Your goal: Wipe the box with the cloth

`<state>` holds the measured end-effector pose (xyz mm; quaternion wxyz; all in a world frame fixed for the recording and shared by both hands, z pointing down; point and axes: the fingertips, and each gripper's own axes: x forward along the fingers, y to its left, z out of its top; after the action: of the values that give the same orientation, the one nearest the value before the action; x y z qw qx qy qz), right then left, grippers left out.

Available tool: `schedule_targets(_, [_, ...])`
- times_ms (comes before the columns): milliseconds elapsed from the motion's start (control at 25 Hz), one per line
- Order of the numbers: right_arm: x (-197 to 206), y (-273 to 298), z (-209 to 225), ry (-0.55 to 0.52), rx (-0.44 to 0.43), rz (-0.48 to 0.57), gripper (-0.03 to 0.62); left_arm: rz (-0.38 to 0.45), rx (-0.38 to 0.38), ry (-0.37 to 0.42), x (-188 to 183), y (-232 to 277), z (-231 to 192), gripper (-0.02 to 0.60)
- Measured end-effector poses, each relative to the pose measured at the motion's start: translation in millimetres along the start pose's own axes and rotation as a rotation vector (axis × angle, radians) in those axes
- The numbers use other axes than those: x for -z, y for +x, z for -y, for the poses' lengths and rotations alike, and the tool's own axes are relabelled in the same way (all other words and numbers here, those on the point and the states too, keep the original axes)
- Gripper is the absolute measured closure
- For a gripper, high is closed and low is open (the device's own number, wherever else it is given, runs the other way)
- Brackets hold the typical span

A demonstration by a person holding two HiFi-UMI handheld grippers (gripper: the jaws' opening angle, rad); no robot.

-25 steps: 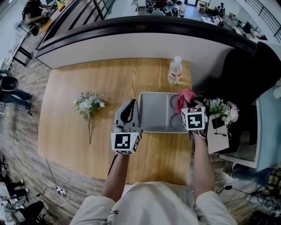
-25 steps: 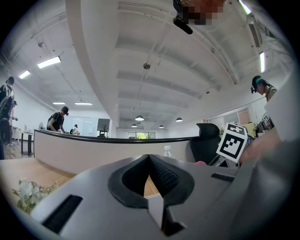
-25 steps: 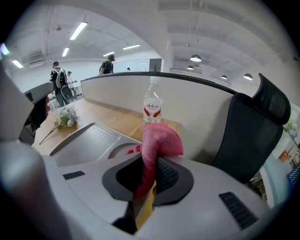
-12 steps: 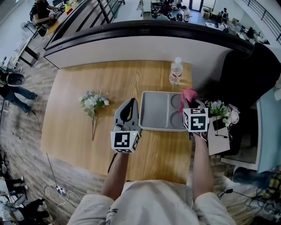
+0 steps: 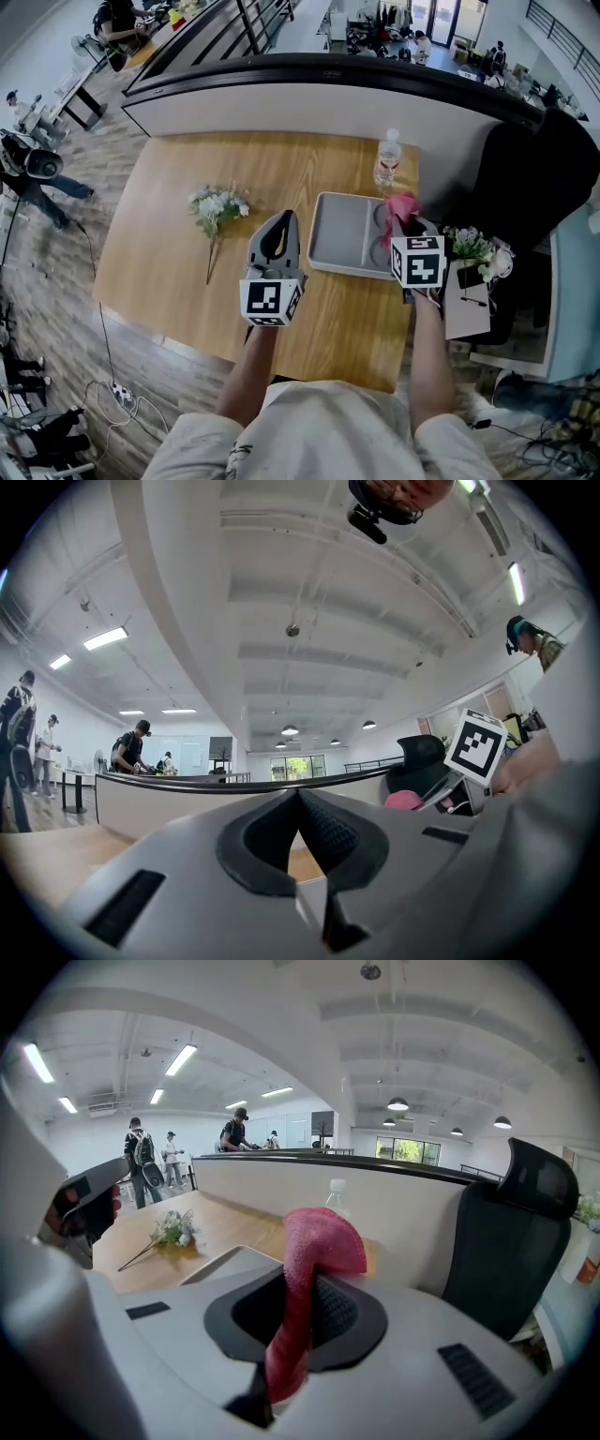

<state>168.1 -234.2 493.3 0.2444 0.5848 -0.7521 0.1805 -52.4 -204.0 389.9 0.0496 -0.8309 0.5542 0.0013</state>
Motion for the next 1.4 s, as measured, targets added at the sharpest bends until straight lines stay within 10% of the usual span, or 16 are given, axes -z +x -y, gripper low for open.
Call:
schedule_targets(760, [-21,25,-109,-0.055,-0.022,-0.029,0.536,0.029,0.047,-0.020,5,-14,-77,0.568])
schedule_targets(1400, [48,97,-183,-0.101,-0.059,-0.284,0.536,-0.026,0.075,-0.068,42,-11,-126,0.568])
